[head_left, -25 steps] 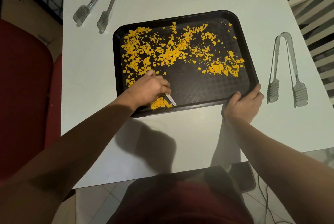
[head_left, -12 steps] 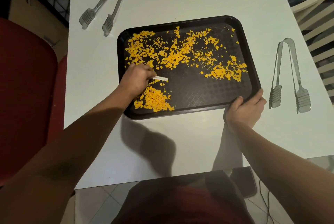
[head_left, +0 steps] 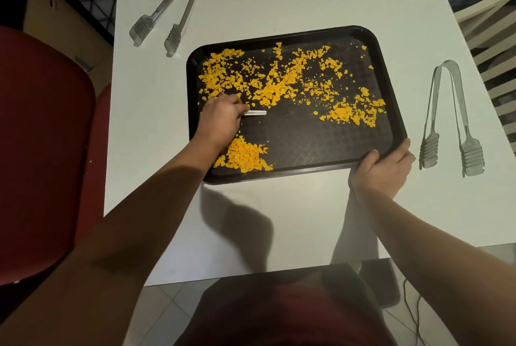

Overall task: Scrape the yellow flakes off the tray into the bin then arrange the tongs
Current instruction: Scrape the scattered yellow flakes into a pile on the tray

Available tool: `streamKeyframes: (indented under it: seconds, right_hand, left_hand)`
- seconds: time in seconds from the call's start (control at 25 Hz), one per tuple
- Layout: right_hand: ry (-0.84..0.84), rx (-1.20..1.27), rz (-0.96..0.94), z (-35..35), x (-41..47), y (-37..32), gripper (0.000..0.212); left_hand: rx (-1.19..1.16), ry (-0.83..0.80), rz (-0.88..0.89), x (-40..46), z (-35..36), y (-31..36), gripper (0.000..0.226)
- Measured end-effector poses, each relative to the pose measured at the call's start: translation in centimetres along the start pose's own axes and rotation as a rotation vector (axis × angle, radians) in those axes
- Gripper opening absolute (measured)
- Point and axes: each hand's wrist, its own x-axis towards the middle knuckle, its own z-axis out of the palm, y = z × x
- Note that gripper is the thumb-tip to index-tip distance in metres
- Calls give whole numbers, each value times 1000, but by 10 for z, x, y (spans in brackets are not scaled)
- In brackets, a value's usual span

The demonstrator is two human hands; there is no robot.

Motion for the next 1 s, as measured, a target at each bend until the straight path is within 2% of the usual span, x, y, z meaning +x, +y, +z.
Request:
streamKeyframes:
  seconds: [0.12,0.28,0.36,0.44,0.52,0.64,0.76,1.0]
  right_hand:
    - [8,3,-7,0,0,0,66]
    - [10,-1,-12,1,0,1,66]
    - [10,-3,-7,2,0,1,66]
    - [15,-4,-5,3,0,1,66]
    - [20,-6,-1,4,0,2,66]
    - [21,5,-1,4,1,3,66]
    - [26,7,-1,4,1,3,66]
    - [20,11,-4,4,1,4,67]
  left_hand:
    - [-25,-77,55,-10,4,-2,31]
    - [141,-235,293,-36,-6,-14,34]
    - [193,-190,312,-45,-14,-21,34]
    - [156,-82,185,-46,-19,-14,33]
    - [-21,-3,-7,-42,-21,15,29]
    - [-315,-28,-170,-52,-11,75,24]
    - [-337,-120,-228,-65,7,102,24]
    - [-339,-87,-392,-67,13,89,24]
